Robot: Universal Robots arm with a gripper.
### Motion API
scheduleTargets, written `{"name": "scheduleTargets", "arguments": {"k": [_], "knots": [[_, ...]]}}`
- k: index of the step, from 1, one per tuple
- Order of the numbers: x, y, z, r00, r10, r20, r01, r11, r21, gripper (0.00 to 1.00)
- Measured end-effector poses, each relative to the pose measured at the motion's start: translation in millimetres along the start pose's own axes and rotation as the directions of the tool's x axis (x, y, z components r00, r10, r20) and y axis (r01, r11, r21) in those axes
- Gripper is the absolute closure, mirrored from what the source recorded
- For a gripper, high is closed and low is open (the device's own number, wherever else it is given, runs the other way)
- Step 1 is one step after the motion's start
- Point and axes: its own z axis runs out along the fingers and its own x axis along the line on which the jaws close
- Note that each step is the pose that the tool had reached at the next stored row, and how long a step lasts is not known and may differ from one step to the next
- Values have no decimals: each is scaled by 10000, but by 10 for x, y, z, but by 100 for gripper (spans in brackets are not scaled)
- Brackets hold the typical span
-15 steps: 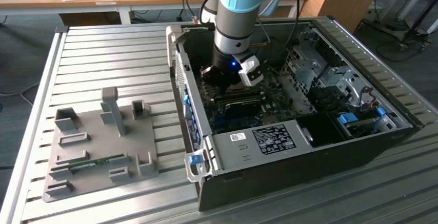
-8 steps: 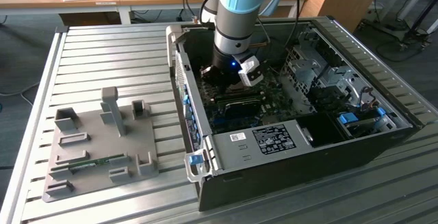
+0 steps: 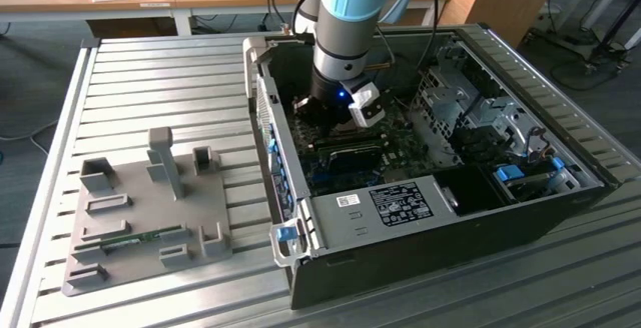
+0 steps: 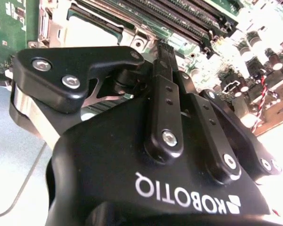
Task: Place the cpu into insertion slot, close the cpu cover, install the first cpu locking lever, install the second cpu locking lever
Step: 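Install the second cpu locking lever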
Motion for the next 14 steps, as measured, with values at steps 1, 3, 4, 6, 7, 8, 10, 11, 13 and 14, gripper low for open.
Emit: {"name": "scheduleTargets", "arguments": {"k": [1, 3, 4, 6, 7, 8, 10, 11, 13, 14], "knots": [[-1, 2, -8, 10000, -1, 0, 1, 10000, 0, 89], [-1, 3, -8, 10000, -2, 2, 2, 10000, -6, 89], [-1, 3, -9, 10000, -1, 1, 1, 10000, -7, 89], [0, 2, -5, 10000, 2, 0, -2, 10000, -25, 89], [0, 1, -2, 10000, 3, -4, -3, 10000, -74, 89], [0, 1, 0, 10000, 6, -7, -6, 9999, -124, 89], [1, 1, 9, 10000, 9, -7, -10, 9999, -164, 89], [1, -1, 18, 10000, 9, -7, -9, 9999, -170, 89], [2, -6, 42, 10000, 8, -9, -8, 9999, -169, 89], [2, -8, 55, 10000, 8, -9, -8, 9999, -169, 89]]}}
